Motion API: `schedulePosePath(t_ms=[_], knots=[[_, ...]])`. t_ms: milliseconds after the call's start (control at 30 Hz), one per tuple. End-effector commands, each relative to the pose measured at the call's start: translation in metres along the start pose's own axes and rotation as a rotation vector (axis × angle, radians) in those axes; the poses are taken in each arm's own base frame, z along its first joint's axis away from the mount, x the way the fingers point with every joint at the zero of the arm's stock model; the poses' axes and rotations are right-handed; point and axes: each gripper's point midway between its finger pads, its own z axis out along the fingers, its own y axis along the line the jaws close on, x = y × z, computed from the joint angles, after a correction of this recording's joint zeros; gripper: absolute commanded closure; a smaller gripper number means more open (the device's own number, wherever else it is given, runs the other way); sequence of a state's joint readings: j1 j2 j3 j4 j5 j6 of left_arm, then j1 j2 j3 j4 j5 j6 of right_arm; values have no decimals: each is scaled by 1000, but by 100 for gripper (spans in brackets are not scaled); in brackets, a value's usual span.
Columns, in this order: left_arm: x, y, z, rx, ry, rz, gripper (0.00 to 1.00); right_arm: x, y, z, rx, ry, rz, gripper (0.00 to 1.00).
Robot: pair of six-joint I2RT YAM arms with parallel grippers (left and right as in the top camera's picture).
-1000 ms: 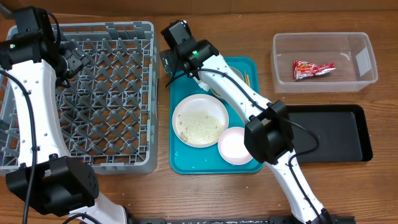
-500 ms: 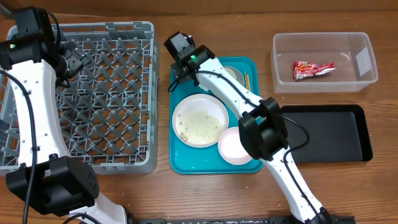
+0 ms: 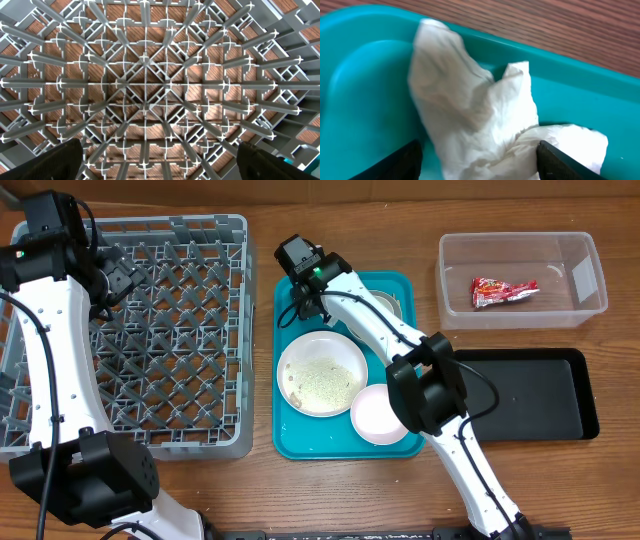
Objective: Sort waste into correct bins and load items into the dishwasher
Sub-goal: 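Reach the right gripper back to the tray and grasp the white tissue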
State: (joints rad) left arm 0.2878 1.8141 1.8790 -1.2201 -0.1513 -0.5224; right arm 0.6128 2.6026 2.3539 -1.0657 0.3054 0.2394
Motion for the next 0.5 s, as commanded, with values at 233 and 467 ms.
schedulePosePath(t_ms=[233, 467], knots=[[-7, -1, -14, 13, -39, -13, 0, 3, 5, 6, 12, -2, 11, 50], [-7, -1, -14, 13, -39, -13, 0, -9, 14, -13, -6, -37, 11, 91]])
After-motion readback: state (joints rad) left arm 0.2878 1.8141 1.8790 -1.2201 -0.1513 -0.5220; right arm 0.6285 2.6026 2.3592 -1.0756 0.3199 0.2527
